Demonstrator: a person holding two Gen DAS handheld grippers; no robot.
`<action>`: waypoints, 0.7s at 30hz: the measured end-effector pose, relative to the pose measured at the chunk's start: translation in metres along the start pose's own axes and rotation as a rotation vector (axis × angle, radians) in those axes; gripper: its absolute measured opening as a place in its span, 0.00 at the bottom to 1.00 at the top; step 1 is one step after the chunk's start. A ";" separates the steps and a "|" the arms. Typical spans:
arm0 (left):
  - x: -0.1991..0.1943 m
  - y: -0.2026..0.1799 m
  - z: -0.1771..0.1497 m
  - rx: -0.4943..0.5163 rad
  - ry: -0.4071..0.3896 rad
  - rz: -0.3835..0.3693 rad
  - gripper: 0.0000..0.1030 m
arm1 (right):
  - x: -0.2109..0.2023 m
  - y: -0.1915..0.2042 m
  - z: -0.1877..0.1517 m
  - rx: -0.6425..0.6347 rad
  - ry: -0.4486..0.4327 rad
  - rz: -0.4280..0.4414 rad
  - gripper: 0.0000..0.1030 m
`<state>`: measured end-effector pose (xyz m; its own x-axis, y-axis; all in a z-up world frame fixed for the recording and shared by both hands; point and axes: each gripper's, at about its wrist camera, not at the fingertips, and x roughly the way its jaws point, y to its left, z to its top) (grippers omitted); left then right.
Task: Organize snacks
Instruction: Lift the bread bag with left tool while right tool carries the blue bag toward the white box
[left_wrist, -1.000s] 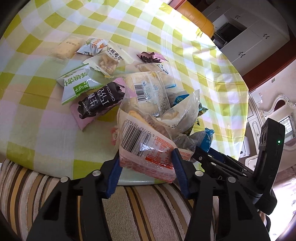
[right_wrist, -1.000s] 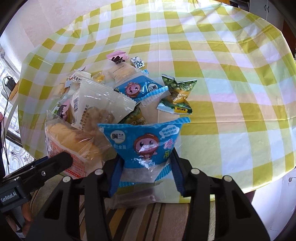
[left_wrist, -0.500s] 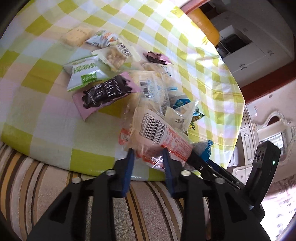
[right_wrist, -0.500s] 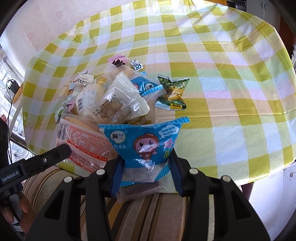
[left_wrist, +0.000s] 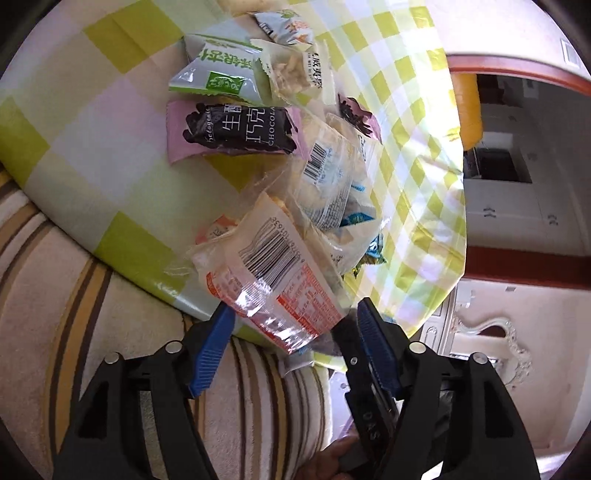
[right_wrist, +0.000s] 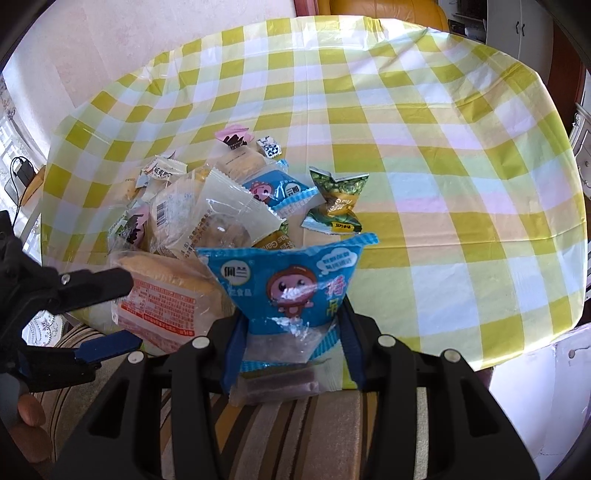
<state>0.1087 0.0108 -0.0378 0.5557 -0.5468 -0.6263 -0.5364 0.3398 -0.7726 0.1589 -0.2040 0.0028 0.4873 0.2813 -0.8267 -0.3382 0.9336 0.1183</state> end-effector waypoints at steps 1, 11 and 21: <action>0.003 -0.001 0.003 -0.026 -0.001 0.007 0.70 | -0.002 0.000 0.000 -0.001 -0.011 -0.005 0.44; 0.025 -0.009 0.004 0.018 -0.050 0.129 0.44 | -0.013 -0.008 0.001 0.021 -0.050 0.014 0.44; -0.029 -0.027 -0.029 0.177 -0.187 0.086 0.42 | -0.040 -0.040 -0.008 0.113 -0.052 0.048 0.44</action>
<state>0.0892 -0.0046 0.0043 0.6297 -0.3648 -0.6858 -0.4764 0.5161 -0.7119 0.1464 -0.2548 0.0266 0.5151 0.3345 -0.7892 -0.2705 0.9371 0.2207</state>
